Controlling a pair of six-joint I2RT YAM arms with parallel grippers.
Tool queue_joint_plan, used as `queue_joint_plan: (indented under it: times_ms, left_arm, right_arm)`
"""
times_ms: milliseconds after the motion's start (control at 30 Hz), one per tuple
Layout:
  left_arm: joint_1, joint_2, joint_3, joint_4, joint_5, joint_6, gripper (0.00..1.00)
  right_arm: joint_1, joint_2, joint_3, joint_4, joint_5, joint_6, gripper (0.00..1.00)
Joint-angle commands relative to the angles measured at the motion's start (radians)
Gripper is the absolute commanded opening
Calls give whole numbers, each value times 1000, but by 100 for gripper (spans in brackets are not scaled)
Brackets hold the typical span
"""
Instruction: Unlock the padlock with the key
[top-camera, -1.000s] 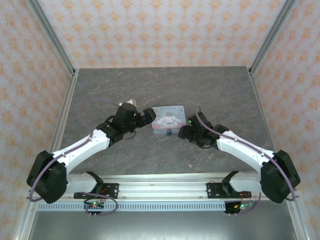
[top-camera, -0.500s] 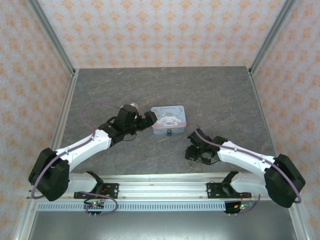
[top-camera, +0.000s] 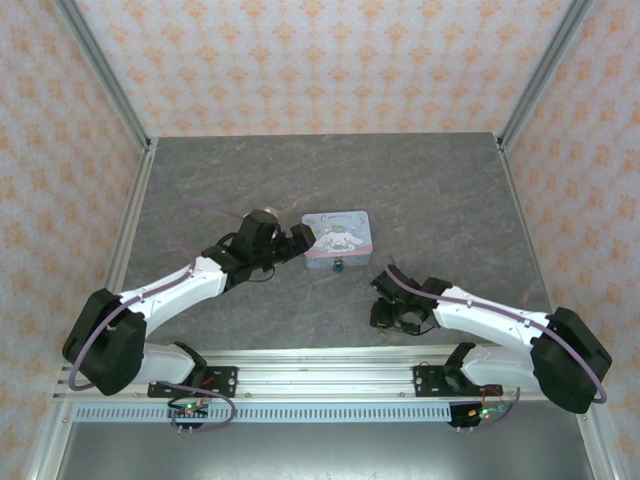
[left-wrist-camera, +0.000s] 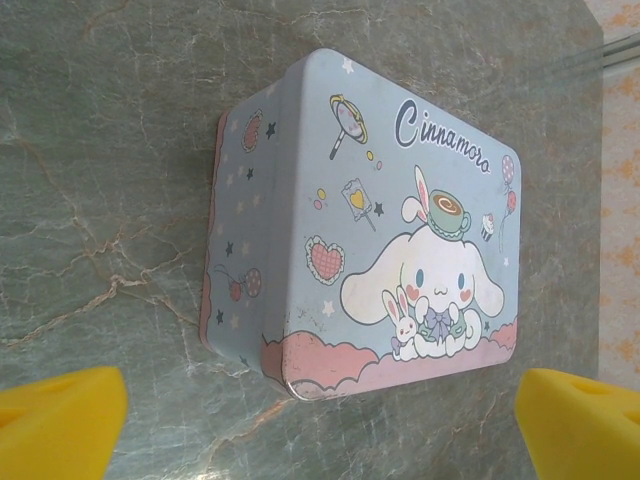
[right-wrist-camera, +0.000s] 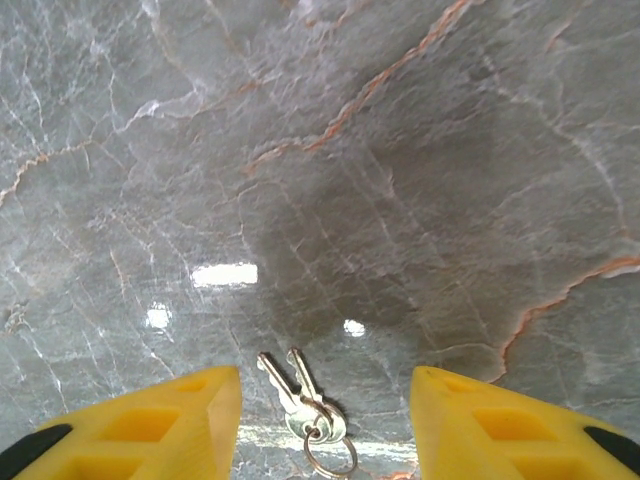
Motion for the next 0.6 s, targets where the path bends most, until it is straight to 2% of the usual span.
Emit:
queue_joint_plan:
  times_ms: [0, 200, 567]
  left_arm:
    - [-10, 6, 5, 29, 5, -10, 100]
    - [-12, 6, 8, 28, 3, -8, 100]
    - [-12, 15, 16, 29, 1, -9, 100]
  right_arm:
    - [13, 8, -11, -41, 8, 0, 48]
    - [33, 25, -8, -45, 11, -8, 46]
    - [74, 75, -12, -39, 17, -13, 36]
